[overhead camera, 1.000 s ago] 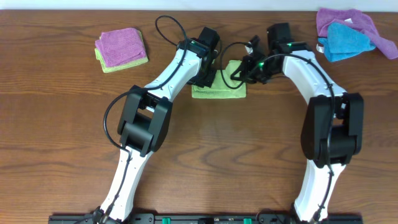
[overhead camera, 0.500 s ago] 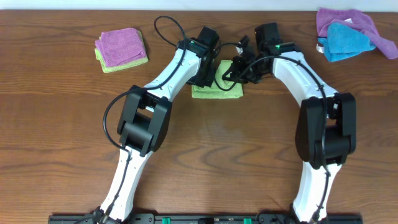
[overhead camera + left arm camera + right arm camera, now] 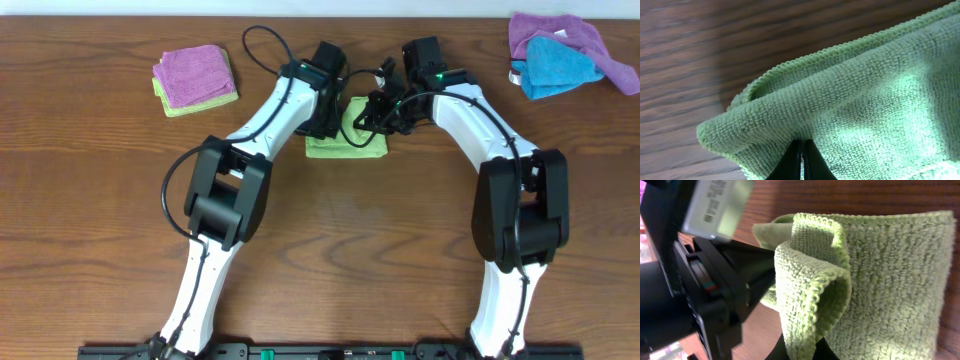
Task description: Fold the cloth
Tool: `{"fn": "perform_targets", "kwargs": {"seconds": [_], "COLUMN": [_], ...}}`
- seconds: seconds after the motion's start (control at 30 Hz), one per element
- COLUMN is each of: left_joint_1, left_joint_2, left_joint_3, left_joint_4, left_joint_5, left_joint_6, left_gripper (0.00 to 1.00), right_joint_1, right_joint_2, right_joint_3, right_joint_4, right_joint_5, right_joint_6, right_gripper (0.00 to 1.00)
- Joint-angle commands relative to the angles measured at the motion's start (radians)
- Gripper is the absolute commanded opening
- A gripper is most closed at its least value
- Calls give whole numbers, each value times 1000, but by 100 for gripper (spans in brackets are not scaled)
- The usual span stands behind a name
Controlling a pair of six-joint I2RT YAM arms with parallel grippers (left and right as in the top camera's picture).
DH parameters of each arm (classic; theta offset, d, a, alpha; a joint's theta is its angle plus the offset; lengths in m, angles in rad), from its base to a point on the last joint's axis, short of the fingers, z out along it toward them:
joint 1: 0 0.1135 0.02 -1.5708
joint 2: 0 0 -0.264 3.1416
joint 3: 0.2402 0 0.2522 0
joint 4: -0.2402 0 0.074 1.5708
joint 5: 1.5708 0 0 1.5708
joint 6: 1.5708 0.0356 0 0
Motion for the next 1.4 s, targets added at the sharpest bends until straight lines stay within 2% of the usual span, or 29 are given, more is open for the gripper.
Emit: {"fn": "perform_targets", "kwargs": {"seconds": [0.0,0.3,0.57,0.77,1.07,1.37], "left_joint_1": [45,78,87,167,314,334], "left_joint_2": [-51,-119,-145,-192,-304,-328], "left_joint_3": [-19,-19,-19,-19,-19,-19], "left_joint_4": [-11,-14,-13,-19,-85,-166], "left_joint_5": [-21,61,15,-6,71,159], "left_joint_6": [-15,-14,-3,-5,-3,13], "left_gripper": [6,6,6,6,6,6], "right_joint_1": [14,24,45,70,104,127], "right_joint_2": [11,11,11,11,11,16], "right_joint_3": [19,19,19,19,19,19], "right_joint_4": [5,13,37,66,120,130], "right_joint_5": [2,2,2,2,6,31], "right_joint_6": [24,39,47,57,79,87], "right_gripper": [1,1,2,1,1,1]}}
